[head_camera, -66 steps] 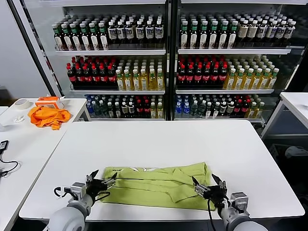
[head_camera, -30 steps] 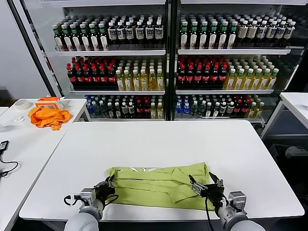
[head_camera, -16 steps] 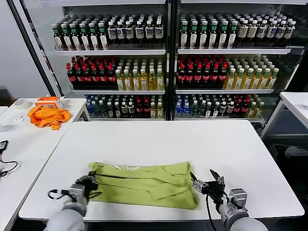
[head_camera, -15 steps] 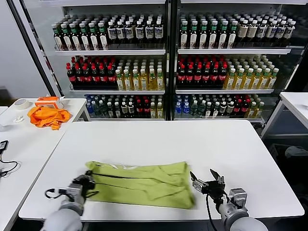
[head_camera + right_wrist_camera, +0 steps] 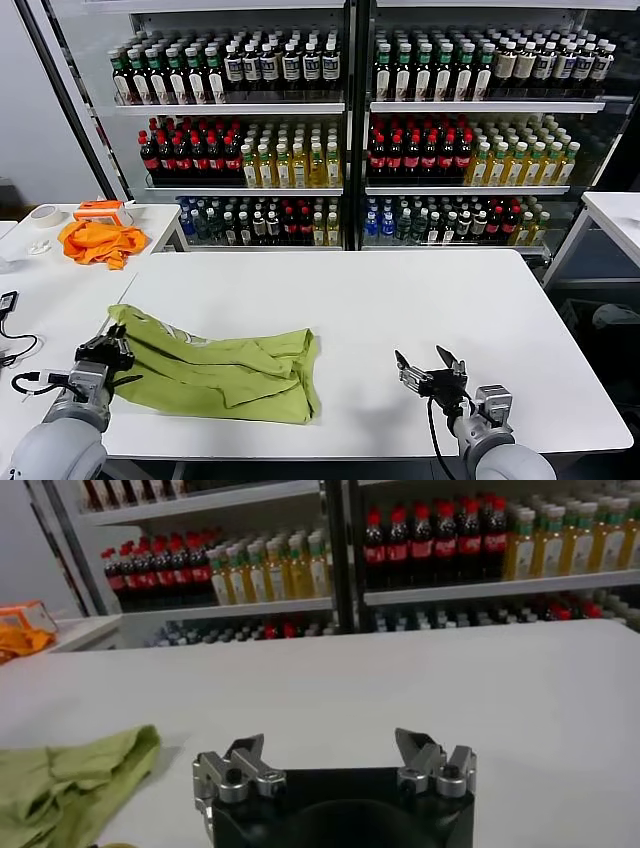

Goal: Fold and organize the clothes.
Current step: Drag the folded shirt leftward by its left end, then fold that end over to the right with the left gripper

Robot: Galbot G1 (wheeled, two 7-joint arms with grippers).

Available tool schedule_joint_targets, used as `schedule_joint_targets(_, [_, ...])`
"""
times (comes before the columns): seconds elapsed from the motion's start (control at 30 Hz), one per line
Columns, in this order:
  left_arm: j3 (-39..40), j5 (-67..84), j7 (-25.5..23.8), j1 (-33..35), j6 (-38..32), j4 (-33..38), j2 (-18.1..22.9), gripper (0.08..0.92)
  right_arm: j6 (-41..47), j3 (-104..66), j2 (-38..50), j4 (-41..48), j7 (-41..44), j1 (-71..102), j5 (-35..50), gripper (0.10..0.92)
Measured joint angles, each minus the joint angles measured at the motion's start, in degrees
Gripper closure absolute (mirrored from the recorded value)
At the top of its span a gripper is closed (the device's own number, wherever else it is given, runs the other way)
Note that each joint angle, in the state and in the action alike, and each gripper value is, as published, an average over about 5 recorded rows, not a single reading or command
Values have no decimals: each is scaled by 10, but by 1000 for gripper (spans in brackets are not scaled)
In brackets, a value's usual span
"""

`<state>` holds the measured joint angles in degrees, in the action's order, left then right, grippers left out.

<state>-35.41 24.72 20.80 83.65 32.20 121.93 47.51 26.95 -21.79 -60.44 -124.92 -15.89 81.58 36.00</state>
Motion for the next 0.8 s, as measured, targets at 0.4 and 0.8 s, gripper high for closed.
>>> schedule_joint_targets(0.4, [80,126,-12,-44,6,48,56,906,0,-6,-4,-3,-2,7,-11,203])
schedule_joint_targets(0.8, [147,169,-14,-92,8,33,95,906,0,-9,-8,-2,-2,13,-19,203])
